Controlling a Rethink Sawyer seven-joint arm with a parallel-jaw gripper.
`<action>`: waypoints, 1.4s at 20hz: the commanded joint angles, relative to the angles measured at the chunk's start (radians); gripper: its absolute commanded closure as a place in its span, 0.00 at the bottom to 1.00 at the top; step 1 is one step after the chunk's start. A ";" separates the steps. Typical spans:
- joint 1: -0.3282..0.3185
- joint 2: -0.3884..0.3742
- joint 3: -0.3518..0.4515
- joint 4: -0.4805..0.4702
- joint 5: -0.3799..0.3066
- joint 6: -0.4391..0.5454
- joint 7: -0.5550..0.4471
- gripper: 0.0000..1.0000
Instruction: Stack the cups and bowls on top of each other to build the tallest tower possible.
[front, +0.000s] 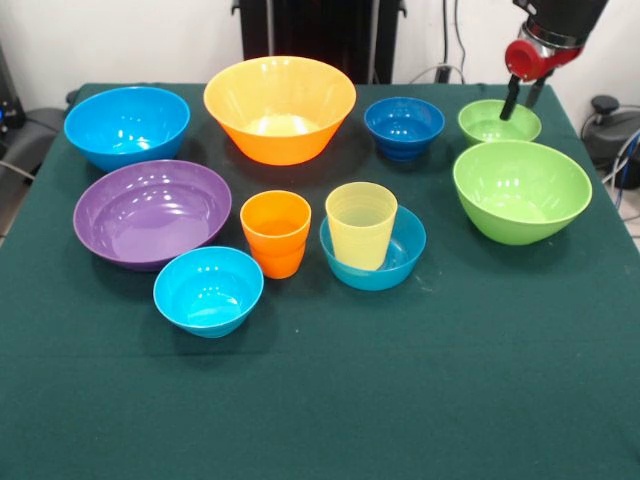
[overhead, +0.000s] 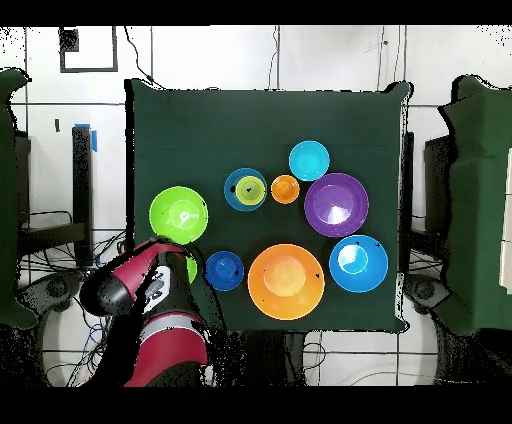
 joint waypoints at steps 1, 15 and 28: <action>-0.012 0.047 0.073 0.023 -0.002 -0.037 0.067 0.00; 0.054 0.079 0.031 -0.013 -0.045 -0.057 0.077 0.00; 0.047 0.115 0.039 -0.040 -0.037 -0.058 0.053 0.00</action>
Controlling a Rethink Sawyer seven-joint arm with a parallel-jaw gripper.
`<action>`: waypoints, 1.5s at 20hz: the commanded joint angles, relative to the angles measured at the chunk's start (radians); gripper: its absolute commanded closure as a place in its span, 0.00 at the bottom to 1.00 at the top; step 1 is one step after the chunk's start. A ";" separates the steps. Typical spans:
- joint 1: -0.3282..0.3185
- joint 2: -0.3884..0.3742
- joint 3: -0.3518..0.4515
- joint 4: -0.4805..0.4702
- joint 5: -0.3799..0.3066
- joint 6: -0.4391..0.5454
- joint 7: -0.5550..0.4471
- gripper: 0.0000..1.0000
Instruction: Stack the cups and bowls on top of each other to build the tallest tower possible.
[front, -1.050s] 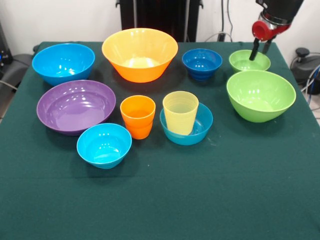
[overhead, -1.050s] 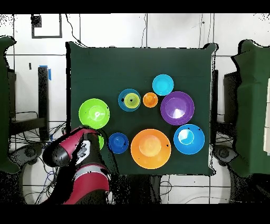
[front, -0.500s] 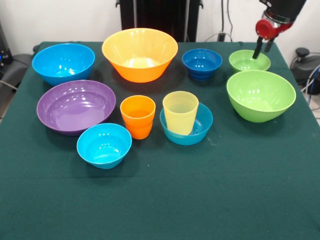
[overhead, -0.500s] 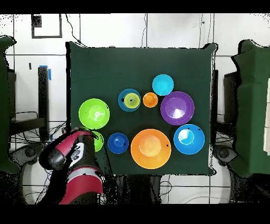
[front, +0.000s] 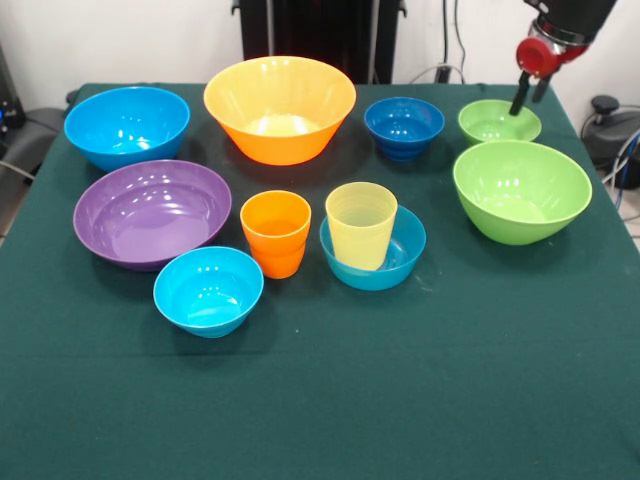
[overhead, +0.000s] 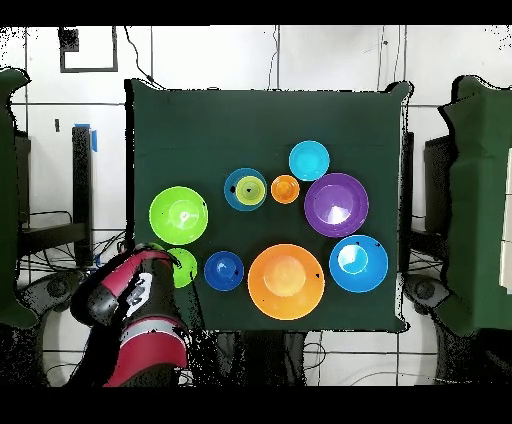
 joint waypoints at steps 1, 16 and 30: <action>-0.017 0.099 0.050 -0.040 -0.036 -0.058 0.053 0.00; -0.016 0.126 0.037 -0.044 -0.058 -0.118 0.065 0.00; -0.002 0.112 0.024 -0.042 -0.053 -0.109 0.062 1.00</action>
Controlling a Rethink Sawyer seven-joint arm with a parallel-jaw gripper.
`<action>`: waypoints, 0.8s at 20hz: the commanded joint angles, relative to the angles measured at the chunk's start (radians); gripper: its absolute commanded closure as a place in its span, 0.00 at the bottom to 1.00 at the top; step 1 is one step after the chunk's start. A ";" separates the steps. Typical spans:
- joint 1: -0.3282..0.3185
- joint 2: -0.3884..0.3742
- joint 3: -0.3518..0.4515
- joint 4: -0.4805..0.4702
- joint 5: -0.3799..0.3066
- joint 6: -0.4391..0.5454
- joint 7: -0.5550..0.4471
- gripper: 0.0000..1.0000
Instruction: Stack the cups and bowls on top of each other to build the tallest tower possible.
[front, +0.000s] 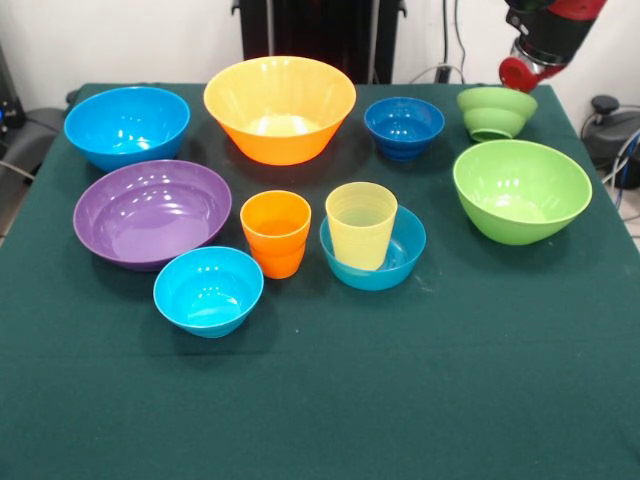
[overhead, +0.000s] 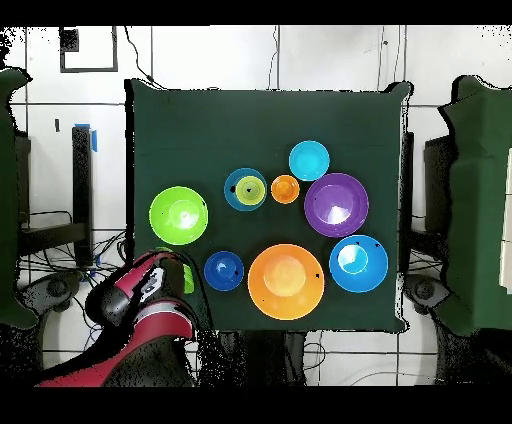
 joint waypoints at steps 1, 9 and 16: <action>0.008 0.017 0.026 -0.041 -0.052 -0.058 0.062 1.00; -0.028 -0.027 0.049 -0.006 -0.024 -0.027 0.053 1.00; -0.070 -0.091 0.062 0.037 -0.005 0.007 0.044 1.00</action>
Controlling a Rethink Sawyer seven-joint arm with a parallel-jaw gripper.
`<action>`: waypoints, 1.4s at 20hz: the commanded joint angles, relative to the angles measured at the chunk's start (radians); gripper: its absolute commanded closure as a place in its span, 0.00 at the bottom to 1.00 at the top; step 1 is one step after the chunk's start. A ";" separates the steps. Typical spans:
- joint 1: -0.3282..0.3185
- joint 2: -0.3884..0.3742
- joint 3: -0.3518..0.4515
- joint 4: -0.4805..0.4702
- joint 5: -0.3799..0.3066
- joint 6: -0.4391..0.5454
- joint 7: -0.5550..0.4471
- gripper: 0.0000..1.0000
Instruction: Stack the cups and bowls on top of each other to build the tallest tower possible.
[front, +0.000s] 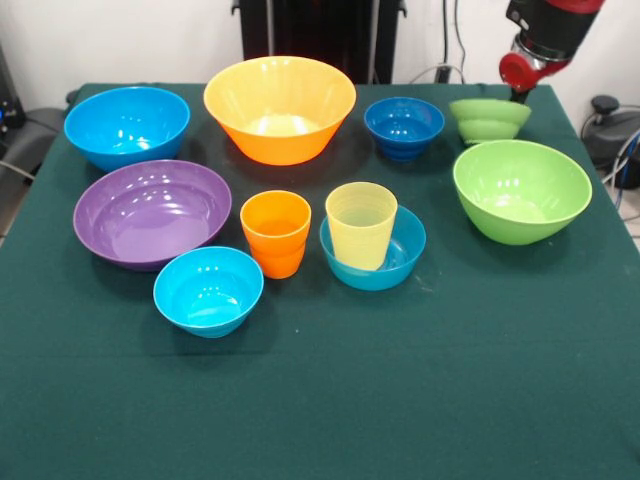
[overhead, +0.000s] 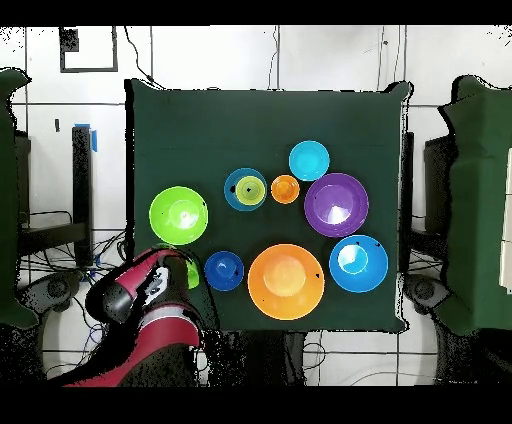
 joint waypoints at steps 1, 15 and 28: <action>-0.046 -0.048 0.063 0.028 -0.005 0.009 0.041 1.00; -0.072 -0.061 0.092 0.043 -0.006 0.026 0.027 0.00; -0.048 0.019 0.075 -0.017 -0.030 0.005 0.032 0.00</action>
